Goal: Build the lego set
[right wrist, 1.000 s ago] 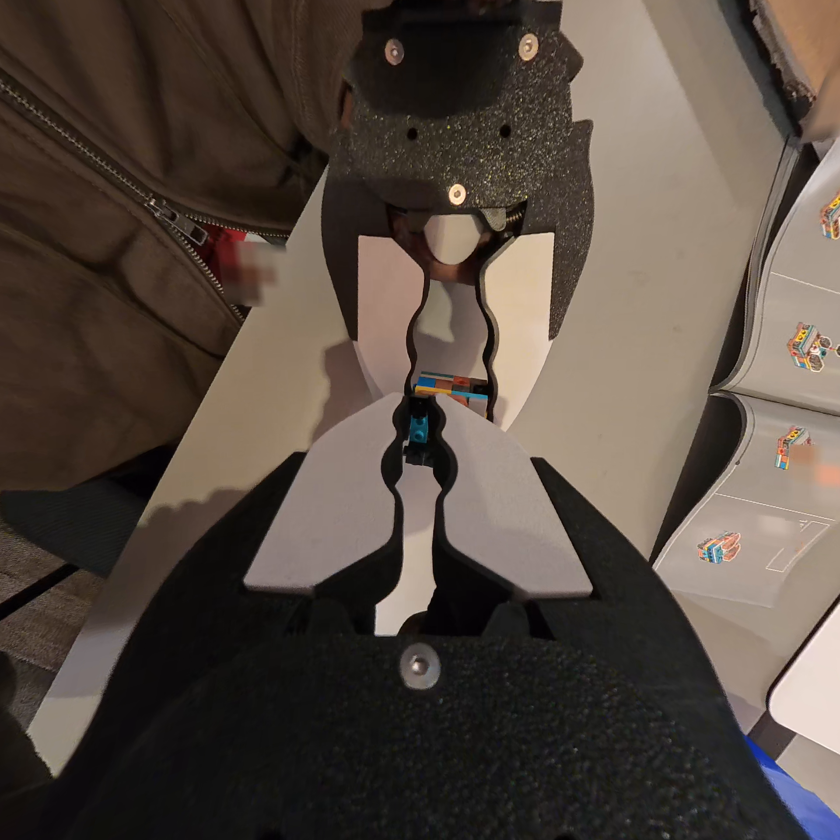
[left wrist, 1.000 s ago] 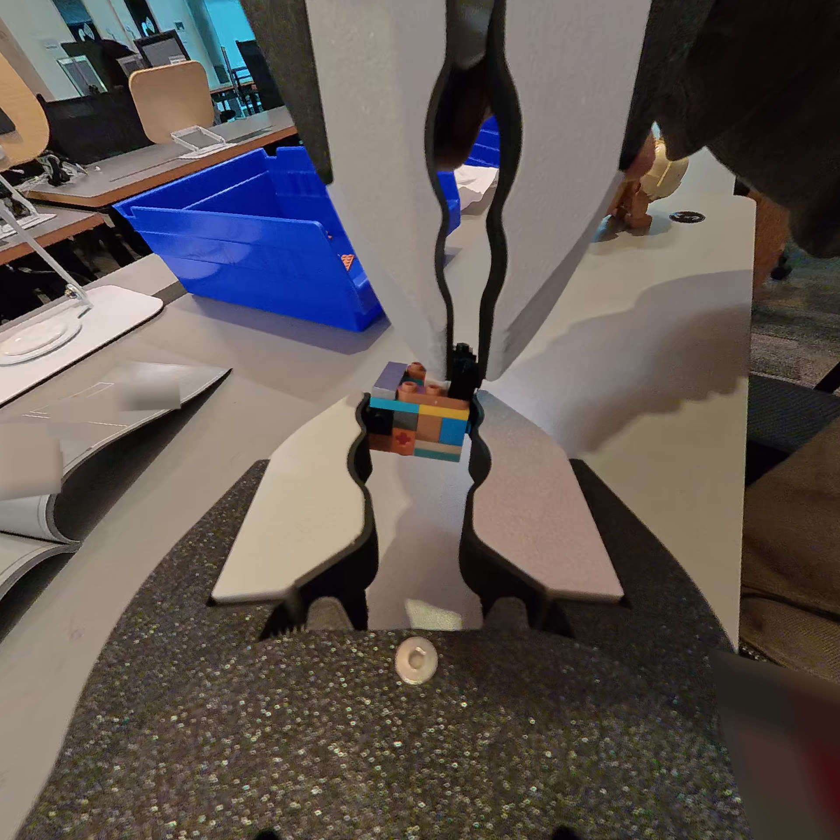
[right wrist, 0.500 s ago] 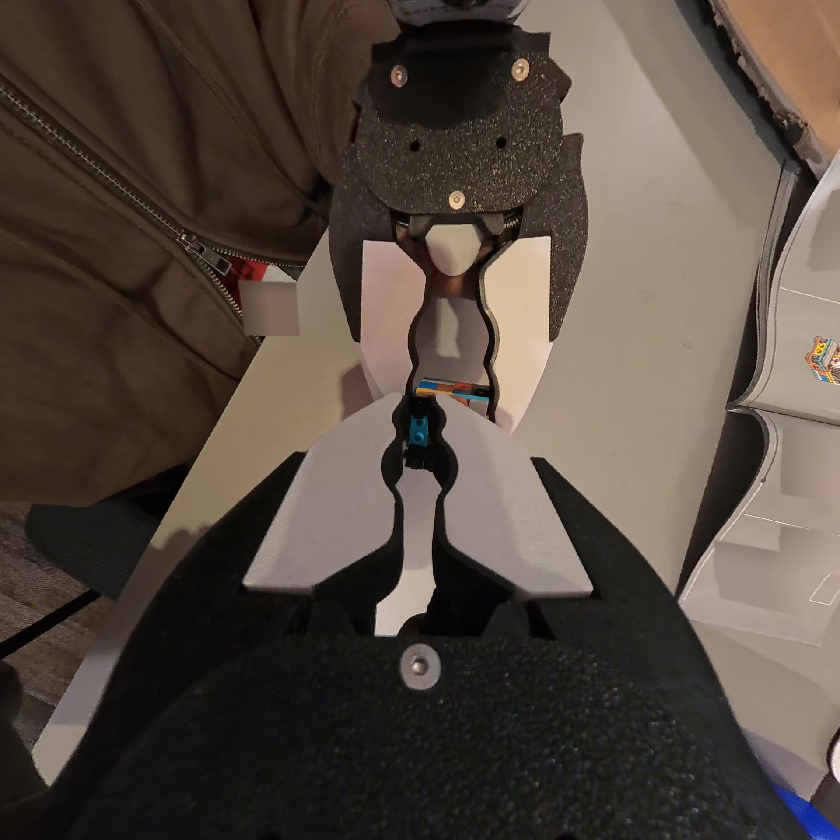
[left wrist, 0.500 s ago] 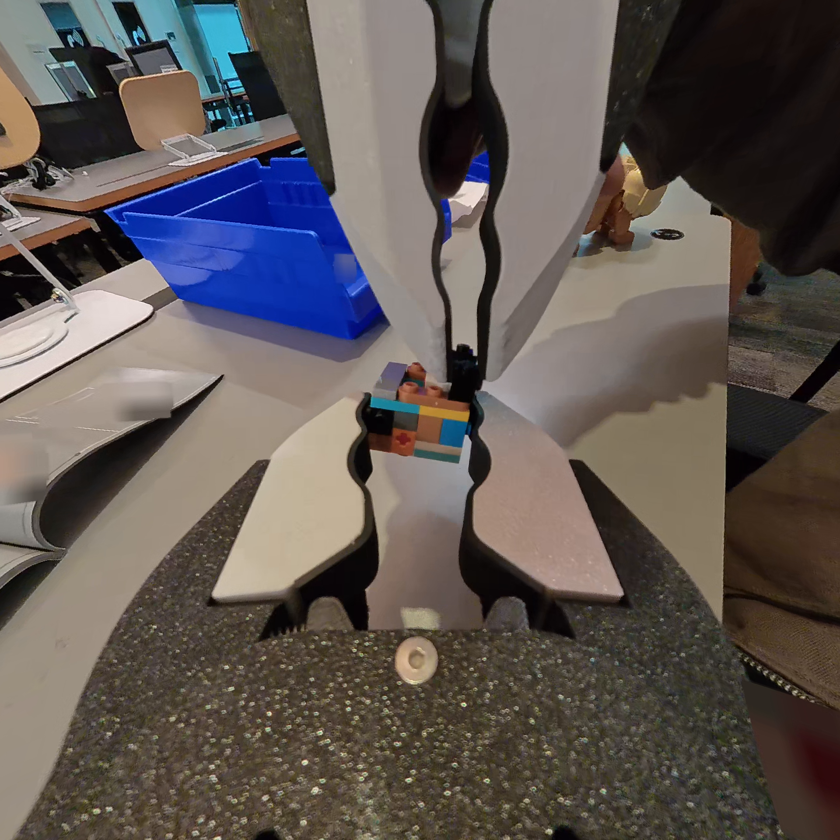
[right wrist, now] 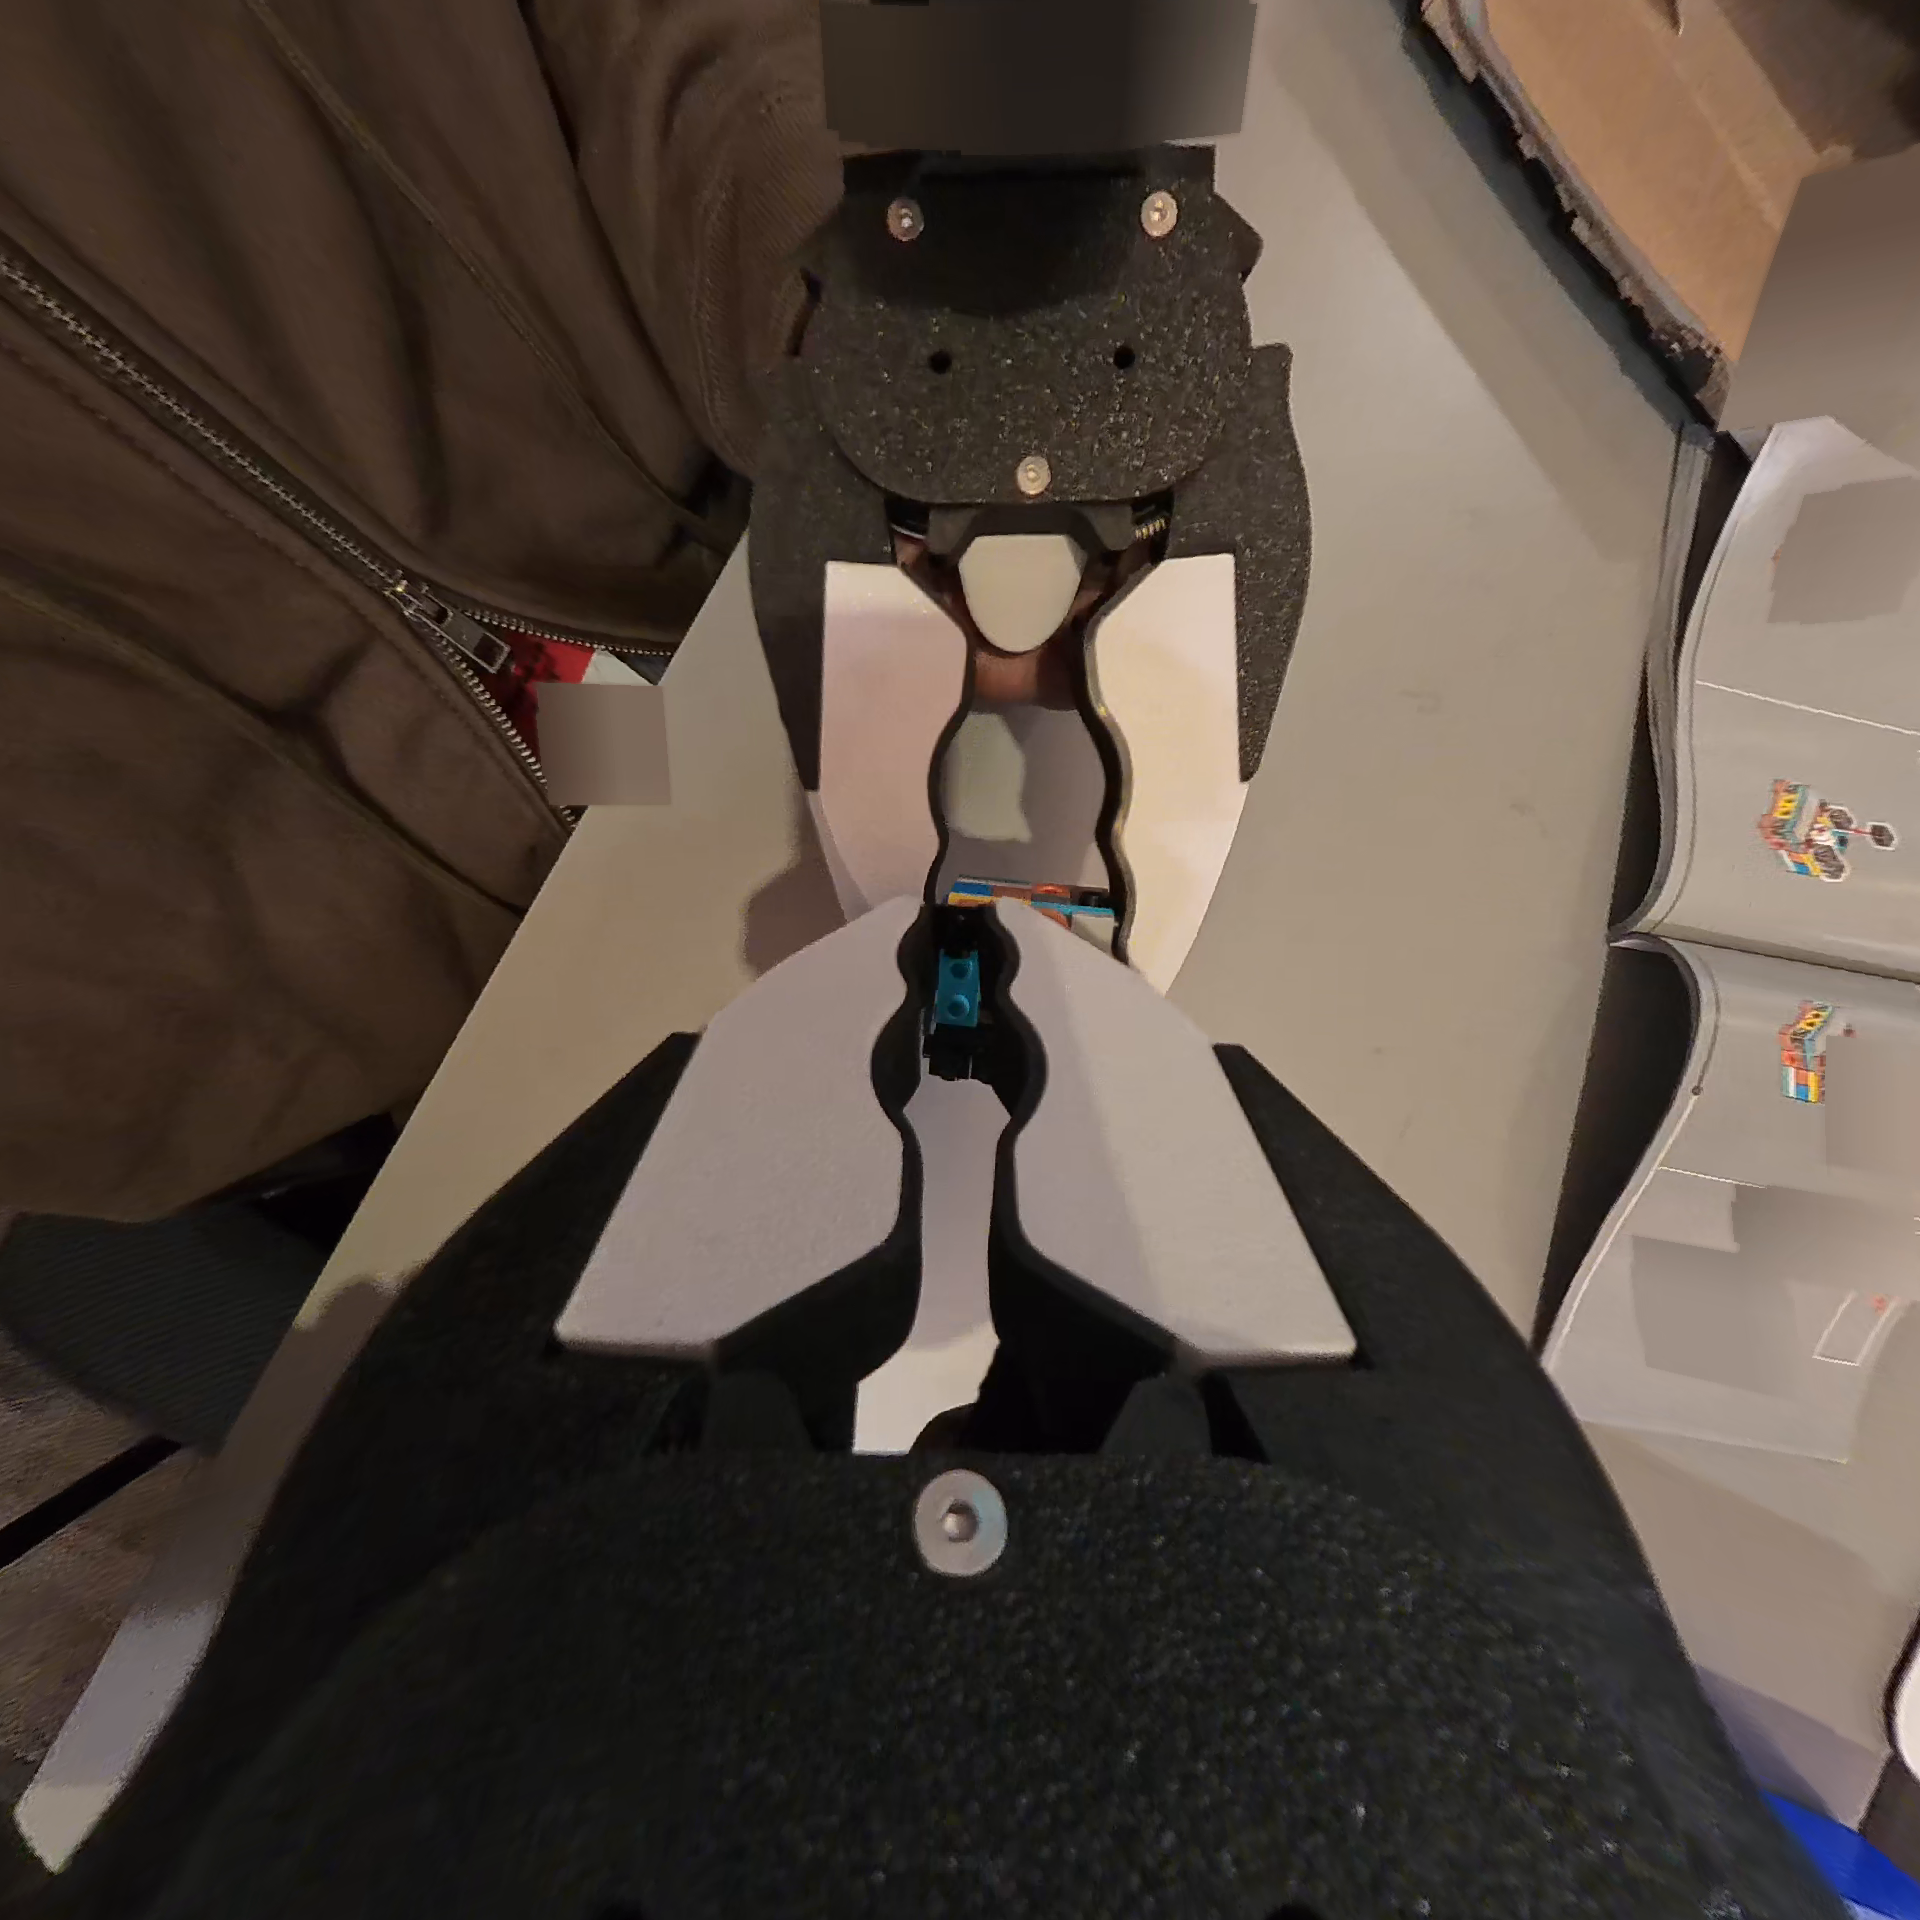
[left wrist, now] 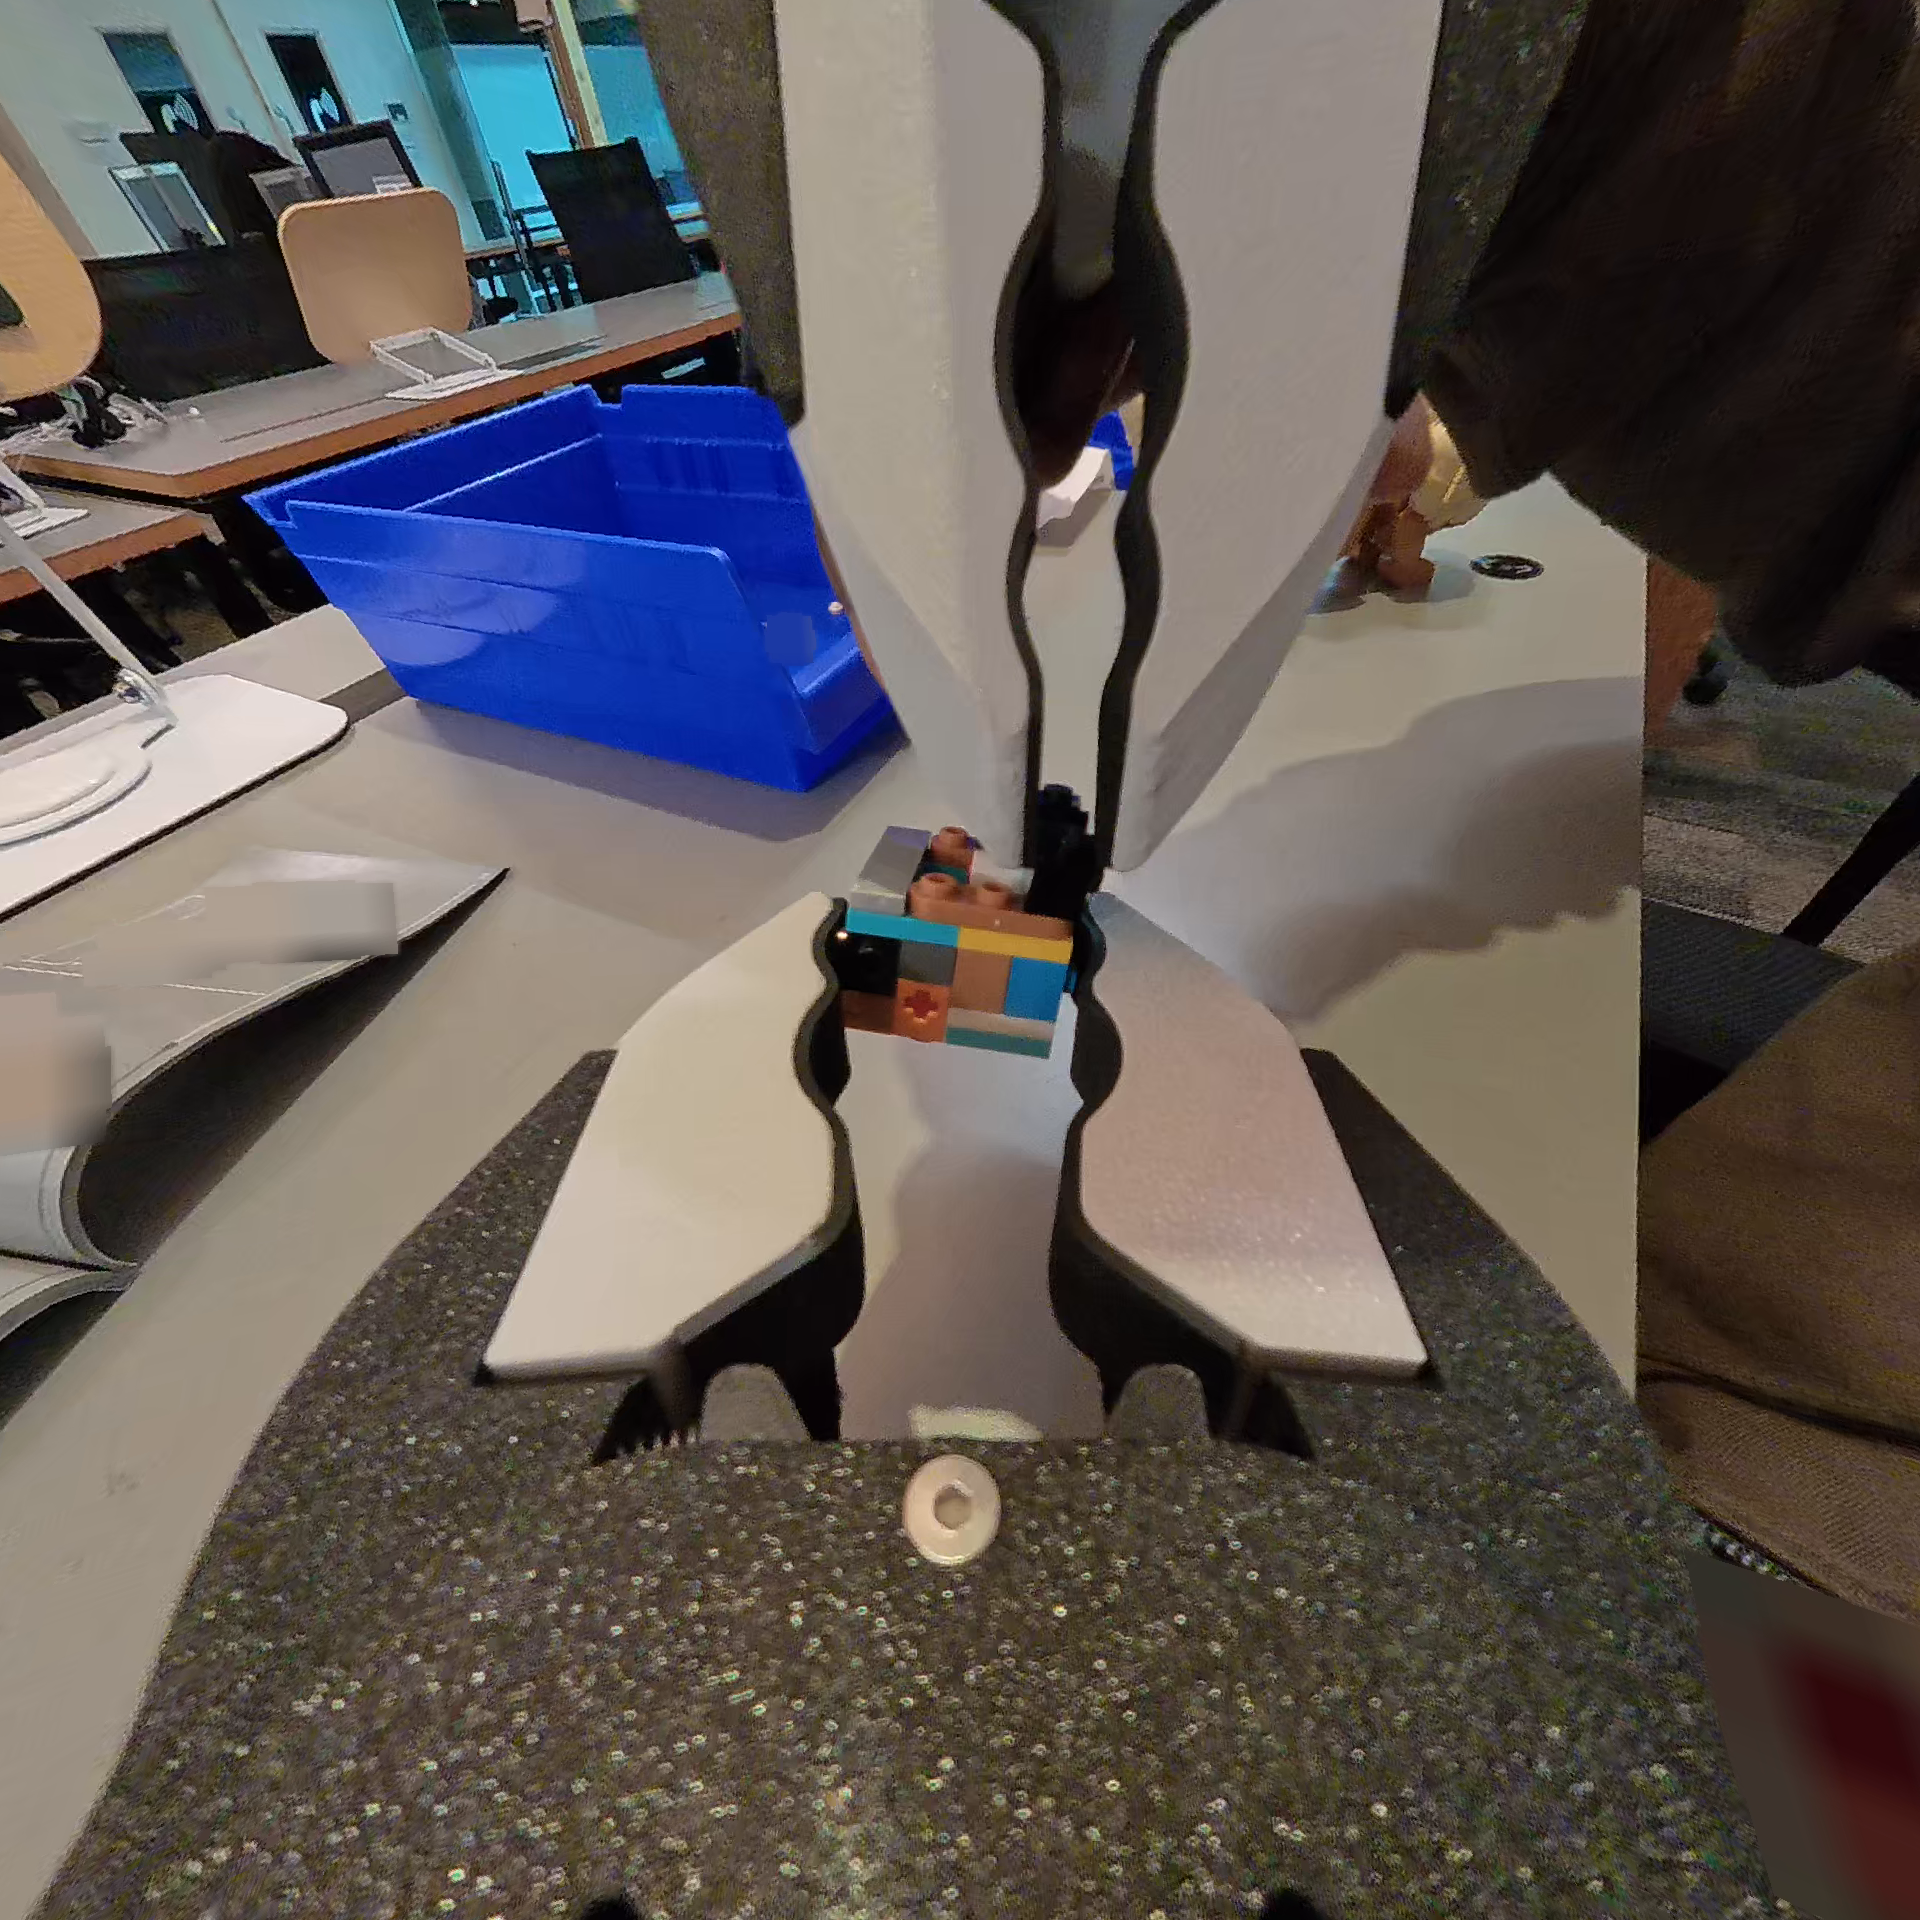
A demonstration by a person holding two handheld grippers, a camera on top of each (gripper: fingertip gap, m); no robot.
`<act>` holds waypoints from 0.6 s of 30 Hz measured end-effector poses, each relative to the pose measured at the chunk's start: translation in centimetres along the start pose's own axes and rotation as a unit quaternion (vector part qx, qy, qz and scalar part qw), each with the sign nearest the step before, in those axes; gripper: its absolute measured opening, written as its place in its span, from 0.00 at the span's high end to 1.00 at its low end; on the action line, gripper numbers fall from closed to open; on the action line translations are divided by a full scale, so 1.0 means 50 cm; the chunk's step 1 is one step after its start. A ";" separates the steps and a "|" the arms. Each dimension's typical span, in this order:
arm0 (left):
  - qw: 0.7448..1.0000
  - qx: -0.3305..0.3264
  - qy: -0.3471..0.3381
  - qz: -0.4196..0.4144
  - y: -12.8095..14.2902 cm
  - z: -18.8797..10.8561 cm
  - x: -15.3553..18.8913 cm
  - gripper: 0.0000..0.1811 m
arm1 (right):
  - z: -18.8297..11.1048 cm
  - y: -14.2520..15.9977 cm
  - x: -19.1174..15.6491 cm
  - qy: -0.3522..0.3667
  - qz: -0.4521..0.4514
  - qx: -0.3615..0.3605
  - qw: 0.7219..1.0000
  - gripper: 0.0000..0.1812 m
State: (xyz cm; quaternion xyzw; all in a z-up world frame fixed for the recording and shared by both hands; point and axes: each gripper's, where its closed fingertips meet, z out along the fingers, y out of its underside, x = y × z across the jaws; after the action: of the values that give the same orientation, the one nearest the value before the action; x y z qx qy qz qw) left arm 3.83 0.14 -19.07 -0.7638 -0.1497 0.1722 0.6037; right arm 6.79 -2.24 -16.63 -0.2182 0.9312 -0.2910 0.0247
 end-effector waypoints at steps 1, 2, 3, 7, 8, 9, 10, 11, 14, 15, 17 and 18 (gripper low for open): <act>1.000 0.002 0.003 -0.003 -0.001 0.000 0.001 0.78 | -0.001 0.000 0.000 0.005 -0.004 0.000 1.000 0.96; 1.000 0.005 0.005 -0.008 -0.002 -0.001 0.001 0.78 | -0.003 0.000 0.000 0.011 -0.007 0.000 1.000 0.96; 1.000 0.007 0.005 -0.011 -0.004 -0.001 0.000 0.78 | -0.003 0.001 -0.001 0.015 -0.009 0.000 1.000 0.95; 1.000 0.013 0.010 -0.024 -0.007 -0.003 -0.002 0.78 | 0.002 0.013 -0.001 0.026 -0.012 -0.012 1.000 0.91; 1.000 0.013 0.011 -0.026 -0.006 -0.003 -0.002 0.78 | 0.002 0.014 0.000 0.027 -0.012 -0.011 0.999 0.91; 0.999 0.015 0.011 -0.027 -0.007 -0.003 -0.001 0.78 | 0.002 0.013 0.000 0.028 -0.012 -0.009 0.999 0.91; 0.999 0.016 0.014 -0.028 -0.008 -0.003 0.000 0.78 | 0.001 0.012 -0.001 0.027 -0.013 -0.006 1.000 0.91; 0.999 0.016 0.016 -0.030 -0.008 -0.003 0.001 0.78 | 0.000 0.012 -0.002 0.027 -0.014 -0.005 1.000 0.92; 1.000 0.006 0.011 -0.019 -0.003 0.000 0.001 0.78 | -0.003 0.013 0.001 0.028 -0.012 -0.004 1.000 0.93; 1.000 0.006 0.014 -0.013 -0.003 0.001 0.005 0.78 | -0.004 0.014 0.005 0.033 -0.010 -0.005 0.999 0.93; 1.000 0.004 0.012 -0.003 -0.002 0.003 0.008 0.78 | -0.004 0.018 0.007 0.031 -0.007 -0.012 0.999 0.93; 1.000 0.003 0.007 0.001 -0.002 0.003 0.006 0.78 | -0.001 0.020 0.003 0.024 -0.007 -0.016 1.000 0.94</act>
State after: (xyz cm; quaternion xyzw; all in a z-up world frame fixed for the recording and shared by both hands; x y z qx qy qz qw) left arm 4.04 0.41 -19.03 -0.7635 -0.1443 0.1679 0.6067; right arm 6.26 -1.52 -17.11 -0.2182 0.9344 -0.2816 -0.0036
